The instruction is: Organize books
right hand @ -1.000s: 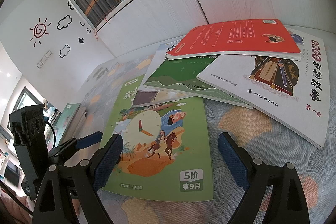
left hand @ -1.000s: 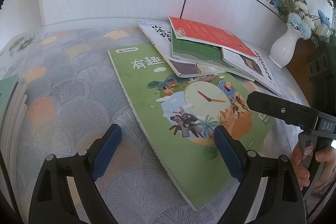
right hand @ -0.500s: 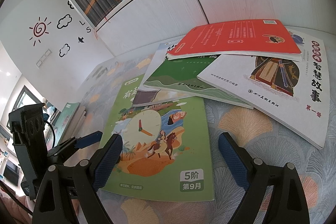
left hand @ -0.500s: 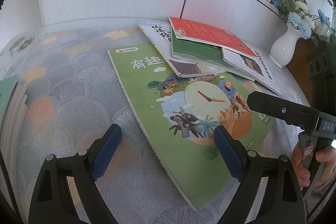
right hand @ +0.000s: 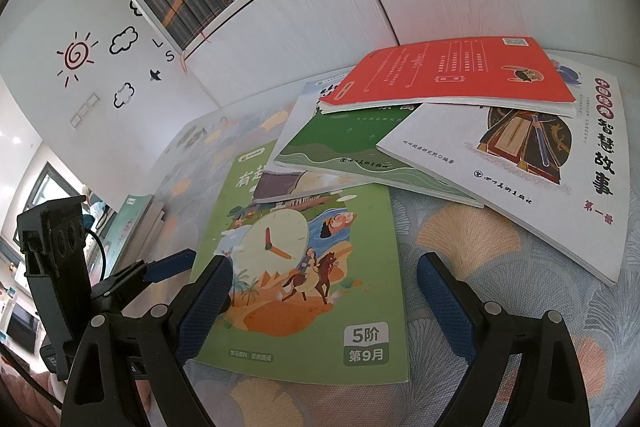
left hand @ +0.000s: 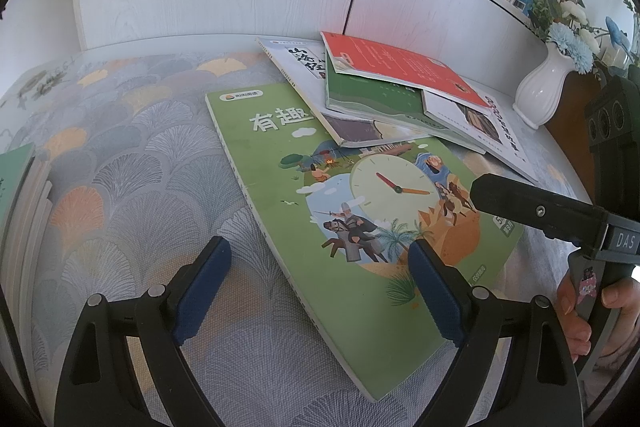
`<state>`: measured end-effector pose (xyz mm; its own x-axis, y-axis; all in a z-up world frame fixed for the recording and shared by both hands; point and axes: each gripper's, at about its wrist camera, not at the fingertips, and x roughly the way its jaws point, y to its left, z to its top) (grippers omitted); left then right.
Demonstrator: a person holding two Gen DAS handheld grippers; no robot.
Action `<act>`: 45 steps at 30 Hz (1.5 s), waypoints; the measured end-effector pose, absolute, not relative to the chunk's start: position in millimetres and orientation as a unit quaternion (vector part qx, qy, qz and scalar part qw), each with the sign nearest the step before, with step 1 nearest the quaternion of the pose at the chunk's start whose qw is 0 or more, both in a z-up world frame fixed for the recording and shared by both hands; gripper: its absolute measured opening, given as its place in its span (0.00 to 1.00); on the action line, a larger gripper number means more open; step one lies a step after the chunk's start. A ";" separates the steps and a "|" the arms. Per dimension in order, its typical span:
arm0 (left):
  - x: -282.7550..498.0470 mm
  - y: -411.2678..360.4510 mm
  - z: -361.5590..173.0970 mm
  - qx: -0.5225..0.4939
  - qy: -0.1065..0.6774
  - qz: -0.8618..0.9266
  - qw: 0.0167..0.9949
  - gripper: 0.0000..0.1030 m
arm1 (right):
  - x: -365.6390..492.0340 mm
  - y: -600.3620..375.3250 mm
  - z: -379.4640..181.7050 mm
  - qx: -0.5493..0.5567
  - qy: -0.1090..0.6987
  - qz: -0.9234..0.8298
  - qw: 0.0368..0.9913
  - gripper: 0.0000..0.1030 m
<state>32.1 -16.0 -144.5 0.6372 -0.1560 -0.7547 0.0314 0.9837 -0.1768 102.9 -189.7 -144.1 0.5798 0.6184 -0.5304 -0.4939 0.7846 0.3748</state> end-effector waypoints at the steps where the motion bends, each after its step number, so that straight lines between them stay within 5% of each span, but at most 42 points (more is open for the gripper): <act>1: 32.0 -16.1 -144.5 -0.074 0.423 -0.052 0.902 0.87 | 103.0 -189.8 -144.0 0.094 0.333 0.315 0.884 0.90; 17: 31.2 -16.0 -144.5 -0.074 0.423 -0.053 0.902 0.87 | 101.9 -188.4 -143.1 0.088 0.335 0.315 0.884 0.91; 21: 28.2 -23.4 -141.7 -0.045 0.437 -0.084 0.894 0.77 | 93.8 -173.4 -140.4 0.045 0.356 0.318 0.878 0.91; 29: 10.3 -15.9 -136.3 -0.024 0.477 -0.089 0.874 0.75 | 80.1 -161.9 -141.0 0.049 0.394 0.339 0.853 0.91; 45: -164.6 37.9 -130.7 -0.009 0.512 -0.111 0.852 0.69 | -67.1 -133.6 -177.6 0.079 0.468 0.431 0.767 0.89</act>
<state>-164.6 37.9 -130.7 0.4515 -0.1985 -0.8699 0.1808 0.9751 -0.1287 -67.1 -133.6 -177.6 0.1898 0.7347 -0.6512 -0.5876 0.6164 0.5242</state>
